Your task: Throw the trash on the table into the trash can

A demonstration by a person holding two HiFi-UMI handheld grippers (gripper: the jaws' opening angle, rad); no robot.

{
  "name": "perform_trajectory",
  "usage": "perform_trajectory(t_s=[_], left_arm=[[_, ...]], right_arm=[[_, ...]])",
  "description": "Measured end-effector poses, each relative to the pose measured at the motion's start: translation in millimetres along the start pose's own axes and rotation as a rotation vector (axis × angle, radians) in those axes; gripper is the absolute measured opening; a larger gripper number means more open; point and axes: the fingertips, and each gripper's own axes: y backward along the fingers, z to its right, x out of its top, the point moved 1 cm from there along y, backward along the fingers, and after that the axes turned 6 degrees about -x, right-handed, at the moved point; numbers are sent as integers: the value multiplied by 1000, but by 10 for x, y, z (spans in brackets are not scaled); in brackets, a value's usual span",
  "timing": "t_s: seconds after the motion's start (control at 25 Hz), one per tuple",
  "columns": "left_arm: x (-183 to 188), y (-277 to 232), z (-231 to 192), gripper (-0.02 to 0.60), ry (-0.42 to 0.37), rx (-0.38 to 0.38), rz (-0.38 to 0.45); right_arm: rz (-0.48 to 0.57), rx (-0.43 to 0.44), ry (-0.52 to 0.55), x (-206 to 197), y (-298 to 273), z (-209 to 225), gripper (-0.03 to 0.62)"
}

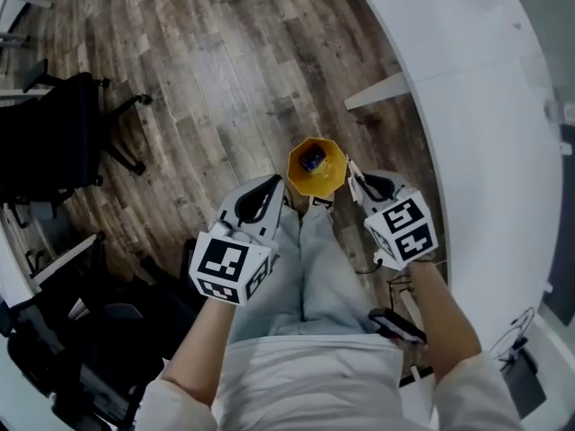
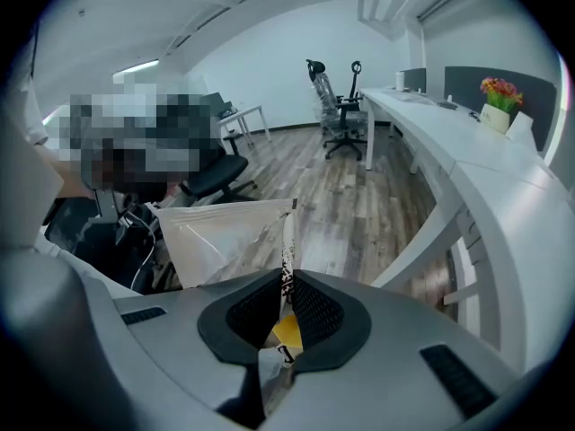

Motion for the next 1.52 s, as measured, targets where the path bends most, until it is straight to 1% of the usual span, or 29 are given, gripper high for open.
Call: perform_trajectory(t_s=[0.08,0.32,0.52,0.64,0.88,1.0,1.08,1.16,1.36,1.52], left_arm=[[-144,-105,-82,2,12,6,-12],[-618,-359,-287,2,56,17,-38],[-929,-595,-456,2,65,11,-53],[-1112,-705,-556,2,64,10,-70],[-1481,-958,-812,2,78,22,-67],[-1690,-1076,-942,2,89,27,-87],[-1796,-1139,-1021,2,92,31,-83],[-1895,-1194,-1078,2,95,35,-80],[-2100,-1312,-1147,2,97,38,-81],[-2186,-1335,-1209,2,101,46,-71]], right_arm=[[-25,19,6,-139,-175,-25,49],[-48,42,34,-495,-778,-44,49],[-91,13,45,-879,-1362,87,49],[-116,14,41,-1057,-1646,80,49],[-134,19,0,-1370,-2205,66,49],[-161,22,33,-1594,-2519,37,49],[-189,17,74,-1772,-2728,35,49],[-216,11,92,-1934,-2905,58,49],[-252,7,67,-2171,-3223,133,51],[-247,0,84,-2267,-3408,139,55]])
